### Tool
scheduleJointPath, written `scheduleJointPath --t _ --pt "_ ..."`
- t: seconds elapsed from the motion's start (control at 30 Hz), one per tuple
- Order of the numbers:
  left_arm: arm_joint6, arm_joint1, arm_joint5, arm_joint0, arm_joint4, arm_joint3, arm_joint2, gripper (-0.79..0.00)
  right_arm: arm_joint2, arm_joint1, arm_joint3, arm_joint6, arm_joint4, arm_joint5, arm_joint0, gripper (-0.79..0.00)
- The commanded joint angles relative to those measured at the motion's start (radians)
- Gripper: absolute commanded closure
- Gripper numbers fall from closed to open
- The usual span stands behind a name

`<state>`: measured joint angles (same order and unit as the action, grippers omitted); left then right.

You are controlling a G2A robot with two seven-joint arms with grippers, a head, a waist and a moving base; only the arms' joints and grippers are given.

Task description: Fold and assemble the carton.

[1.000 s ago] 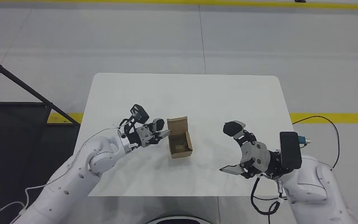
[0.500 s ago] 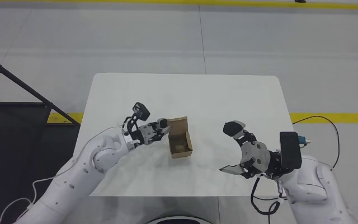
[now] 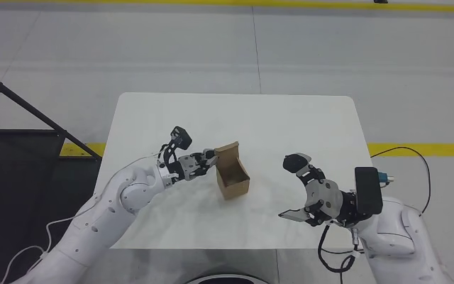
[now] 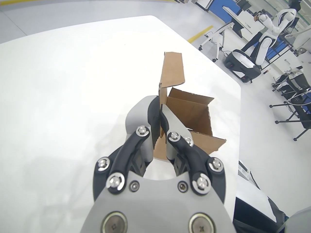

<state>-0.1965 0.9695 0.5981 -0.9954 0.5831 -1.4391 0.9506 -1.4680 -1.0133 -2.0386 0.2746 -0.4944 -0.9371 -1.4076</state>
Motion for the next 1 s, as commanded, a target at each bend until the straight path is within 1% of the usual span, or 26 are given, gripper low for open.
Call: scheduleJointPath --t 0.0,0.17,0.3,0.53,0.7,0.83,0.97 --pt "0.009 0.003 0.014 0.005 0.007 0.006 0.001 0.0 0.0 0.0 0.0 0.0 0.0 0.0 0.0 -0.785" --pt "0.039 0.009 0.066 0.019 0.045 0.021 0.006 0.0 0.0 0.0 0.0 0.0 0.0 0.0 0.0 -0.785" --pt "0.072 0.013 0.128 0.03 0.092 0.035 0.008 0.0 0.0 0.0 0.0 0.0 0.0 0.0 0.0 -0.785" --pt "0.074 0.03 0.256 0.084 0.077 0.12 -0.012 0.0 0.0 0.0 0.0 0.0 0.0 0.0 0.0 -0.785" --pt "0.079 0.046 0.324 0.129 0.066 0.185 -0.035 0.0 0.0 0.0 0.0 0.0 0.0 0.0 0.0 -0.785" --pt "0.08 0.063 0.363 0.167 0.055 0.236 -0.06 0.0 0.0 0.0 0.0 0.0 0.0 0.0 0.0 -0.785" --pt "0.053 0.082 0.374 0.21 0.036 0.297 -0.096 0.0 0.0 0.0 0.0 0.0 0.0 0.0 0.0 -0.785"
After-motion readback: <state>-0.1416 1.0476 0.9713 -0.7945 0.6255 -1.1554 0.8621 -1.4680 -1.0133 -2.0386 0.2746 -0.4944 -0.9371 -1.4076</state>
